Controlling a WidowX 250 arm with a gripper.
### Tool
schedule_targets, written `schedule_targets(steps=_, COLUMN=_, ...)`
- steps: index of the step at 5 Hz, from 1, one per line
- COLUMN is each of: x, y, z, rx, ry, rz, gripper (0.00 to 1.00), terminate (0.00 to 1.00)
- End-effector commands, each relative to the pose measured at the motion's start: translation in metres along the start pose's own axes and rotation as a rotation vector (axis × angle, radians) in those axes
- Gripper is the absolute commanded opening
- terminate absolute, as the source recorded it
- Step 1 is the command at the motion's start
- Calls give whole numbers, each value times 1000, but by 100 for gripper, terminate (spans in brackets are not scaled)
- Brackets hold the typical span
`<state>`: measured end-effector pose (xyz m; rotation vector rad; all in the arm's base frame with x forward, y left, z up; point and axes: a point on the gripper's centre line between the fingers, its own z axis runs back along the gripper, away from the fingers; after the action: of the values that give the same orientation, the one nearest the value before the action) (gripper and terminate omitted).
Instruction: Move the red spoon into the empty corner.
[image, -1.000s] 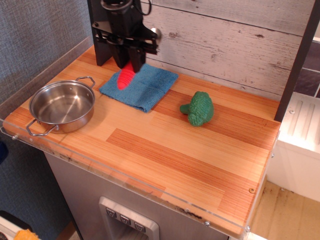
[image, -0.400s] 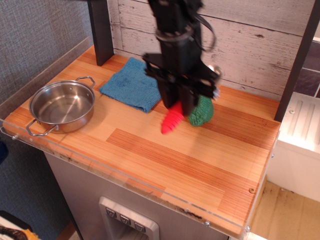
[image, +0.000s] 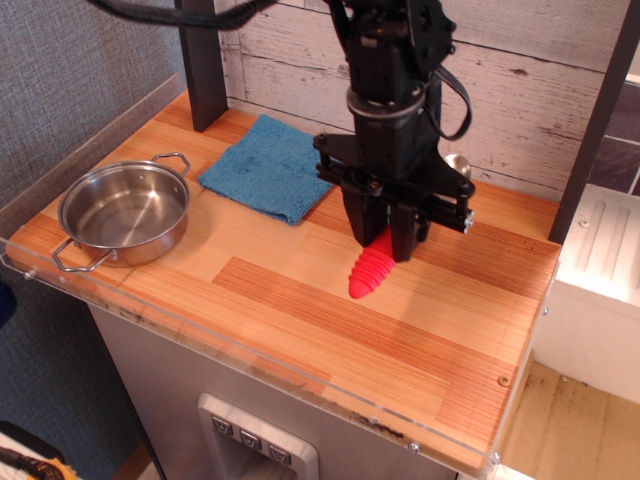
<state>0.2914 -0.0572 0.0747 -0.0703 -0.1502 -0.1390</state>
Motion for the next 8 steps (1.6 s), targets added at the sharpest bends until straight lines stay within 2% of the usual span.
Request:
schedule_targets(steps=1, x=7, y=-19, z=-19, rx=-13, ry=37, rz=25, gripper=0, terminate=0)
schedule_targets(steps=3, x=-4, y=-36, z=-37, rx=-14, ry=81, rz=1, gripper=0, terminate=0)
schedule_targets(steps=6, x=-8, y=-37, z=-52, rx=10, ry=103, rz=21, gripper=0, terminate=0)
schedule_targets(steps=7, x=-7, y=-34, z=-47, rx=15, ry=96, rz=25, gripper=100, terminate=0)
schedule_targets(steps=8, x=-6, y=-29, z=-32, rx=8, ry=65, rz=14, gripper=100, terminate=0)
